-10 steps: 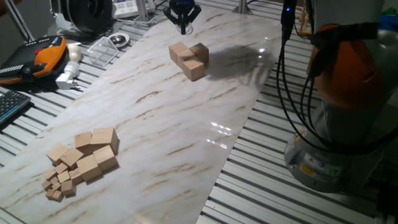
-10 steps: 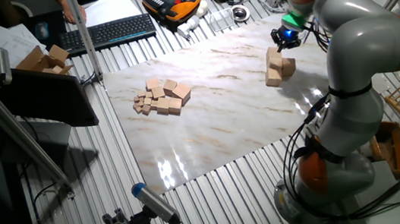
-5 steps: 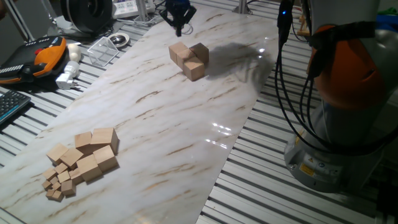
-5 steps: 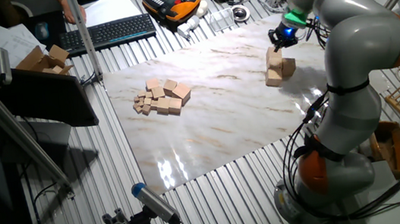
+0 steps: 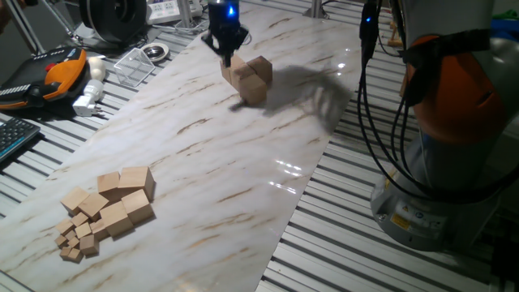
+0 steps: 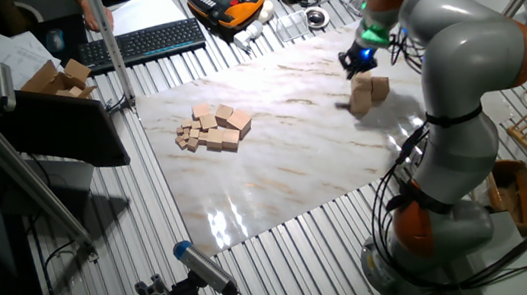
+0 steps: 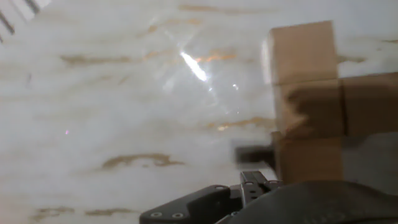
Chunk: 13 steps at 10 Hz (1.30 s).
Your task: Stack the blocks into a cross shape
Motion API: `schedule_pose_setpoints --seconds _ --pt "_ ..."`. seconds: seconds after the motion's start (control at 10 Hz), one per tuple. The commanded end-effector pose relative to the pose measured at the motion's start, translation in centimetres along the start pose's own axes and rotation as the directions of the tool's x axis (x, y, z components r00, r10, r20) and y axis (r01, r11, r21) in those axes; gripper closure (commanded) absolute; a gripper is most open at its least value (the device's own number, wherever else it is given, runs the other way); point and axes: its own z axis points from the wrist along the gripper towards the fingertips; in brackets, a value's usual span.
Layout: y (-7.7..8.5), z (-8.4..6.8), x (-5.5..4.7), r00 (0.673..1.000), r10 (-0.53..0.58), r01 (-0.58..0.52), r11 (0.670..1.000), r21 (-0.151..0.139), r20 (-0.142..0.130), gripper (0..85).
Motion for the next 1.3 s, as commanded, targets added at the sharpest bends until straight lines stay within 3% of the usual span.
schedule_pose_setpoints --seconds 0.0,0.1,0.3,0.6,0.7,0.8,0.9,1.0,1.1,1.2 --pt "4.17 0.87 2.40 0.799 -0.597 0.601 0.798 0.052 -0.076 85.0" --pt "4.18 0.89 2.43 0.800 -0.594 0.598 0.801 0.032 -0.087 85.0" --pt "4.21 0.92 2.54 0.801 -0.592 0.596 0.803 0.024 -0.083 85.0" --pt "4.12 0.96 2.76 0.800 -0.594 0.598 0.801 0.035 -0.078 85.0" --pt "4.12 0.96 2.76 0.789 -0.609 0.613 0.789 0.043 -0.079 85.0" --pt "4.12 0.96 2.76 0.764 -0.640 0.645 0.761 0.071 -0.084 85.0" --pt "4.12 0.96 2.76 0.735 -0.675 0.678 0.732 0.063 -0.068 85.0" --pt "4.12 0.96 2.76 0.738 -0.672 0.675 0.736 0.059 -0.059 85.0" --pt "4.12 0.96 2.76 0.747 -0.661 0.665 0.743 0.074 -0.069 85.0" --pt "4.12 0.96 2.76 0.729 -0.680 0.685 0.722 0.096 -0.082 85.0"
